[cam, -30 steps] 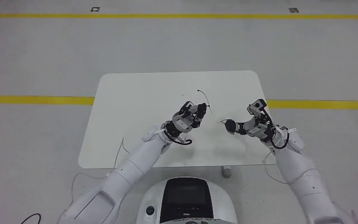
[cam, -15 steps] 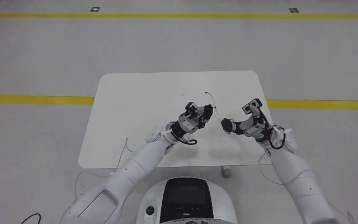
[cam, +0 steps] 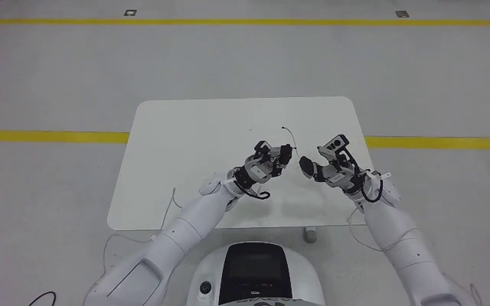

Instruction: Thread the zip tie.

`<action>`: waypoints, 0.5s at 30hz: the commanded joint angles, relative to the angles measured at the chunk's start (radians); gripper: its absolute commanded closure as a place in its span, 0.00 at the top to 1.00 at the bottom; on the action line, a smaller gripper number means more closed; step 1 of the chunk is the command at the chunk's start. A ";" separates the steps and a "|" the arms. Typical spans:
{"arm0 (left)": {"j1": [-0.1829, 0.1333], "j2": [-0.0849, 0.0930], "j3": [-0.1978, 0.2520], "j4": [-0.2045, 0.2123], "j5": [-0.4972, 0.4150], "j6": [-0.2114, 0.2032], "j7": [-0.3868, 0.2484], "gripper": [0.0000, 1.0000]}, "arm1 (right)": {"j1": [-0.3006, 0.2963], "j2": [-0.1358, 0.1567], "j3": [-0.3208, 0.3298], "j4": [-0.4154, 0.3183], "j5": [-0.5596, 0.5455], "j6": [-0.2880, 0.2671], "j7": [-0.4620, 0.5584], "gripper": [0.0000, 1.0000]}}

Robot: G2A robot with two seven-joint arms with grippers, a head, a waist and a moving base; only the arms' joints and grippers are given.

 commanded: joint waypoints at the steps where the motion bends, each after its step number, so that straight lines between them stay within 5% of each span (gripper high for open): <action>1: 0.000 0.000 0.000 0.000 0.000 0.000 0.000 0.00 | 0.005 -0.003 -0.006 0.002 0.002 0.004 0.000 0.33; 15: 0.000 0.000 0.000 0.000 0.000 0.000 0.000 0.00 | 0.036 -0.020 -0.044 0.004 0.002 0.015 -0.010 0.21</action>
